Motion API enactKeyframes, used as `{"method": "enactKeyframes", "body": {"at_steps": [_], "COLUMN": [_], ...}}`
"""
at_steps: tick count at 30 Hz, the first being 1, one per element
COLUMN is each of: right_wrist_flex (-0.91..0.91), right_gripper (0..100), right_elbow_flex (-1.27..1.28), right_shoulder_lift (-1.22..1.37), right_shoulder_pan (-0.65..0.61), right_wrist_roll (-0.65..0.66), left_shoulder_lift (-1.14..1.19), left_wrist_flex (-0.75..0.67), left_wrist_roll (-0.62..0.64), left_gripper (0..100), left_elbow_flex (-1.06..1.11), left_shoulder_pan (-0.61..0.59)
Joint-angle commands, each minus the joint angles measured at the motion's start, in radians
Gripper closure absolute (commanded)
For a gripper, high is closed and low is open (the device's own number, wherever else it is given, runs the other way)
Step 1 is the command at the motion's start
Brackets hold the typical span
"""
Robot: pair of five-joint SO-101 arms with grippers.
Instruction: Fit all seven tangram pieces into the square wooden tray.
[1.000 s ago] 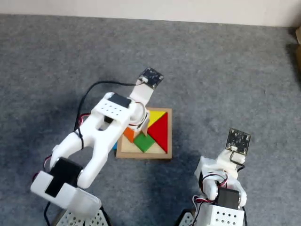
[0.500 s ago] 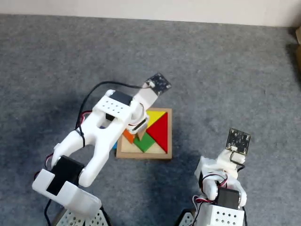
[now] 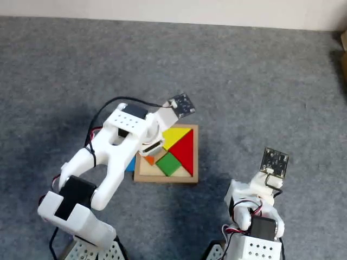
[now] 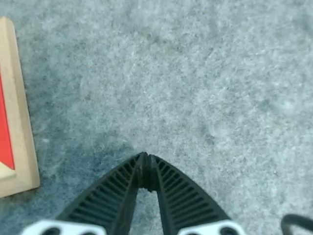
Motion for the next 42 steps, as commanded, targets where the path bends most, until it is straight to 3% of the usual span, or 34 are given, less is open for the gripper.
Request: {"method": "enactKeyframes", "body": {"at_steps": [1, 13, 21, 25, 34, 42], "right_wrist_flex": [0.007, 0.007, 0.007, 0.007, 0.007, 0.007], "right_gripper": [99.3, 99.3, 99.3, 99.3, 99.3, 99.3], "right_elbow_flex": [0.088, 0.088, 0.088, 0.088, 0.088, 0.088], "right_shoulder_lift": [-0.012, -0.012, -0.012, -0.012, -0.012, -0.012], "right_shoulder_pan": [0.007, 0.007, 0.007, 0.007, 0.007, 0.007], "right_wrist_roll": [-0.009, -0.009, -0.009, -0.009, -0.009, -0.009], "left_shoulder_lift": [-0.015, -0.016, -0.15, -0.298, -0.369, -0.156], "left_wrist_flex": [0.014, 0.33, 0.376, 0.373, 0.367, 0.282], "left_wrist_roll": [0.02, 0.221, 0.295, 0.325, 0.221, 0.146], "left_gripper": [83, 82, 82, 74, 75, 77], "left_elbow_flex": [-0.044, -0.383, -0.332, -0.219, -0.022, 0.007], "left_shoulder_pan": [0.002, 0.031, 0.033, -0.024, -0.199, -0.259]}}
